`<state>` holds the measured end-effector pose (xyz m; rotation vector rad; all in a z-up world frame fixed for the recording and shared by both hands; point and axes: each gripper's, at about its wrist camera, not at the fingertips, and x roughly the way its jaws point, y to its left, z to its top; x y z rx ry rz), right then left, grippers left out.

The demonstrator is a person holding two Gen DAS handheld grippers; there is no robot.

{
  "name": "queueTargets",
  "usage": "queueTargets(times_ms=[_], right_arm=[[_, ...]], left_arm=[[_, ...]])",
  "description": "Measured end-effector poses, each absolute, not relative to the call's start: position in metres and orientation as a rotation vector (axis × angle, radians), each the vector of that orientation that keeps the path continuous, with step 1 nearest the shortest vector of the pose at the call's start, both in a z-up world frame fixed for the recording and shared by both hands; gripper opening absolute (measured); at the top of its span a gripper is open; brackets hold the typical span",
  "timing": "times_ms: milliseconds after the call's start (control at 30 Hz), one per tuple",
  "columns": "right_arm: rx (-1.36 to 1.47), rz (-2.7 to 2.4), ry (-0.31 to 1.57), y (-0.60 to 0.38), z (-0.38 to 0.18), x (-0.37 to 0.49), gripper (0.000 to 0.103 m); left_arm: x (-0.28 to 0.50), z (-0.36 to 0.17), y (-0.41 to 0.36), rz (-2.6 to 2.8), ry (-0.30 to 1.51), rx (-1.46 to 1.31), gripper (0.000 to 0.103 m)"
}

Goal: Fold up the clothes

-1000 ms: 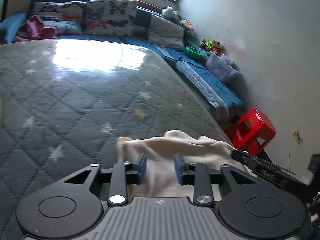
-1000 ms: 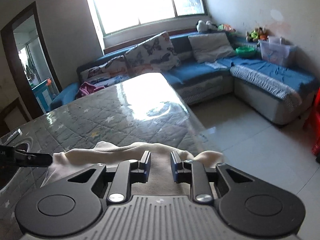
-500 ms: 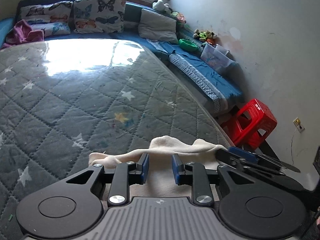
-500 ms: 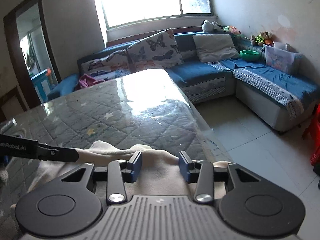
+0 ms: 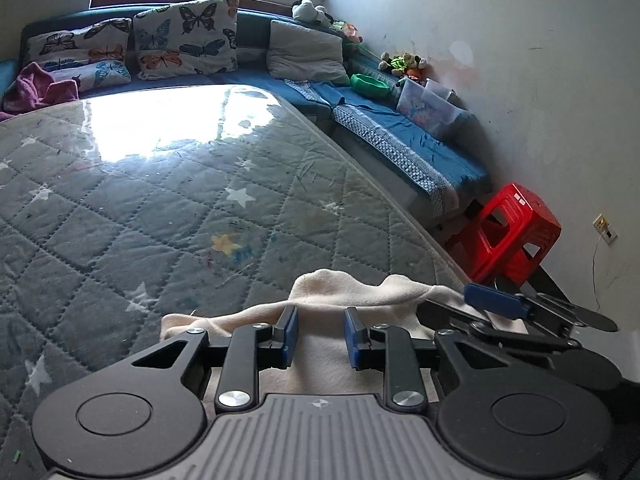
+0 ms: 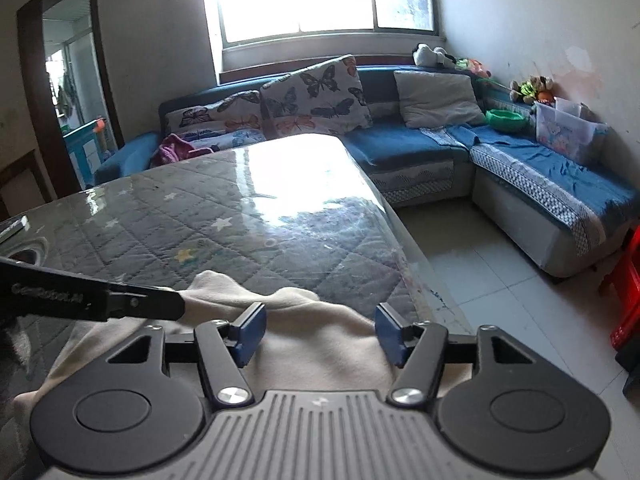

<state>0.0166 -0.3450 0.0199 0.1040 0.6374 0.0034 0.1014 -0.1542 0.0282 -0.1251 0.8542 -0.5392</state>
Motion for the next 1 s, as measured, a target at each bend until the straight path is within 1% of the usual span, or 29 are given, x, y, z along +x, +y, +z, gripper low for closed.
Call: queueTargets(times_ms=[33,100,233,267,300,333,467,567,767,800,833,900,967,1000], right_arm=[[0.093,0.006,0.634,-0.342,0.021,0.014,0.084],[0.067,0.009,0.625,-0.337,0.023,0.008,0.084],[0.034,0.009,0.618,-0.327,0.025,-0.001,0.092],[0.035,0.007,0.617,-0.326,0.025,-0.004,0.096],[0.035,0.003,0.615,-0.325,0.026,-0.007,0.098],[0.034,-0.002,0.613,-0.323,0.026,-0.011,0.102],[0.023,-0.014,0.605,-0.319,0.028,-0.023,0.103],[0.021,-0.036,0.61,-0.316,0.028,-0.033,0.103],[0.031,-0.09,0.613,-0.314,0.028,-0.05,0.103],[0.034,-0.102,0.612,-0.314,0.028,-0.052,0.103],[0.037,-0.111,0.61,-0.314,0.028,-0.055,0.103],[0.042,-0.121,0.603,-0.314,0.028,-0.063,0.103],[0.055,-0.128,0.588,-0.314,0.03,-0.071,0.103],[0.064,-0.127,0.58,-0.313,0.031,-0.075,0.103]], left_arm=[[0.099,0.029,-0.154,-0.54,0.854,-0.123,0.029],[0.095,0.03,-0.153,-0.54,0.853,-0.118,0.029],[0.084,0.035,-0.15,-0.539,0.841,-0.109,0.032],[0.08,0.036,-0.149,-0.538,0.836,-0.105,0.034],[0.077,0.037,-0.148,-0.536,0.831,-0.1,0.04],[0.074,0.038,-0.147,-0.533,0.827,-0.094,0.043],[0.063,0.039,-0.142,-0.525,0.817,-0.076,0.045],[0.054,0.038,-0.137,-0.518,0.817,-0.072,0.048],[0.034,0.036,-0.126,-0.503,0.813,-0.074,0.064],[0.031,0.036,-0.123,-0.501,0.81,-0.072,0.069],[0.027,0.036,-0.121,-0.499,0.803,-0.067,0.072],[0.019,0.037,-0.117,-0.497,0.787,-0.054,0.074],[0.012,0.037,-0.113,-0.494,0.775,-0.051,0.081],[0.008,0.037,-0.11,-0.492,0.77,-0.056,0.086]])
